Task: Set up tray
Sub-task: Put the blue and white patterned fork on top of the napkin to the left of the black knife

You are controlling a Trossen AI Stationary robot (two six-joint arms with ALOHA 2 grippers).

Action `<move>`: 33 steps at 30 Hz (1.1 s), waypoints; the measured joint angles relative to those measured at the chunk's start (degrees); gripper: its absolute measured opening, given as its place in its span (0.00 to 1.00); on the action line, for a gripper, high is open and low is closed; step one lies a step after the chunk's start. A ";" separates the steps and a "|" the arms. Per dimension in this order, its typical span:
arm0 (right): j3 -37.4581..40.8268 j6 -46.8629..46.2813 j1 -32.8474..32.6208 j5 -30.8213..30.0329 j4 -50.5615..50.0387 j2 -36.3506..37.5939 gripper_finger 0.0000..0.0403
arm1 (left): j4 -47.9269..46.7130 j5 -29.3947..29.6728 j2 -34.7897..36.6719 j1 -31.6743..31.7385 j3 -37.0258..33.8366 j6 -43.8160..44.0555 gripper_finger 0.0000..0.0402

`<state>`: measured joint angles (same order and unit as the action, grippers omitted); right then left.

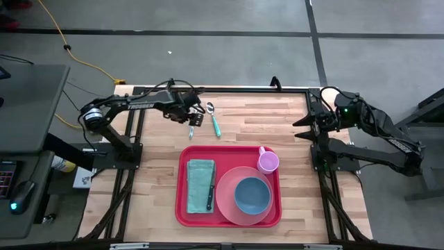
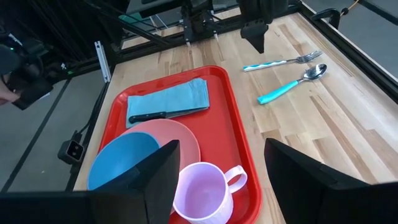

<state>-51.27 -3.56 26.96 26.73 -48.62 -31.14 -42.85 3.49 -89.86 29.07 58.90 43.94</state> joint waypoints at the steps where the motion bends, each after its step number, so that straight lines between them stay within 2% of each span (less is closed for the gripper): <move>1: 0.00 -0.01 -0.01 -0.03 0.00 0.00 0.53 | -1.81 -0.03 -0.80 0.60 1.13 -1.55 0.71; 7: 0.00 -0.01 -0.01 -1.21 0.00 -0.02 0.53 | -7.68 -0.04 -6.47 2.57 8.00 -8.80 0.67; 15: 0.00 -0.45 0.00 -1.50 -0.02 -0.02 0.53 | -8.20 0.00 -13.46 2.59 14.34 -10.83 0.67; 33: 0.00 -0.47 -0.01 -1.46 -1.02 -0.02 0.53 | -5.95 1.00 -18.19 2.44 15.09 -7.47 0.67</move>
<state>-51.27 -4.03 26.95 25.27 -49.64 -31.16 -48.81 4.49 -108.05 31.51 74.00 36.47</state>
